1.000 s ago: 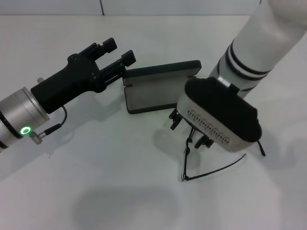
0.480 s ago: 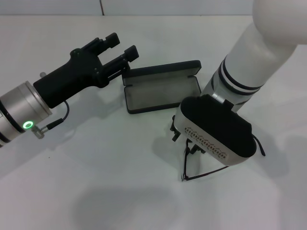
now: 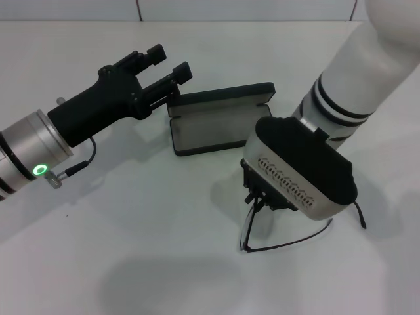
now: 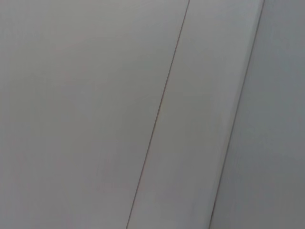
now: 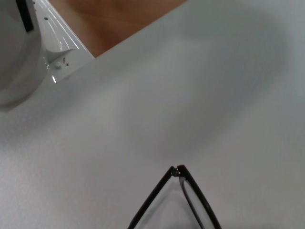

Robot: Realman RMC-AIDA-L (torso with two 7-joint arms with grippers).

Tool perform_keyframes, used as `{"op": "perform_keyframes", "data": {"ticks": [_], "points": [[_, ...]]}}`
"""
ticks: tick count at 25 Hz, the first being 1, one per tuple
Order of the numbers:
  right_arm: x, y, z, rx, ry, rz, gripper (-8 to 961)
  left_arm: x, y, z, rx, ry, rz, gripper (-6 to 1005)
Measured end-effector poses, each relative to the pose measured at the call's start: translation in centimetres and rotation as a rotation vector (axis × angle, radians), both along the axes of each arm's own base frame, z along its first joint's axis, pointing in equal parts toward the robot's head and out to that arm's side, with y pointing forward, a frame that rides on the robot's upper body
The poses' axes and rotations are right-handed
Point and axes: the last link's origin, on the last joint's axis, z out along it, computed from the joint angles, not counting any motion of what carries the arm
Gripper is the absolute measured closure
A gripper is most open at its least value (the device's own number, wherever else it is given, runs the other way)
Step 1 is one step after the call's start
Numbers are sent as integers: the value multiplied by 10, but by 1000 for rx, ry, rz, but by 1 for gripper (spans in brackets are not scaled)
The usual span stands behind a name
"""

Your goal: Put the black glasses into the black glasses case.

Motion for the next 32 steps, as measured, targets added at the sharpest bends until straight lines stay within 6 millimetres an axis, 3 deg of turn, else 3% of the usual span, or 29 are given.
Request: {"op": "perform_keyframes", "data": {"ticks": [4,11,15,20,25,32], "points": [[5,3,10,32,23,-79,829,1,1,1,-2,-2,-6,271],[26,13,69,91,333,-351,847,10,-6,3,-25,-30,-81,272],[49,13,104,168,622,-513,847,25,-17,13,-74,-77,-224,272],[81,10,137,227,1031,-698,848,42,-15,28,-152,-140,-322,273],[100,13,141,257,1294,-851,848,69,-6,23,-277,-140,-426,275],[100,20,132,261,1339,-912,848,114,8,-4,-510,-68,-517,277]]}}
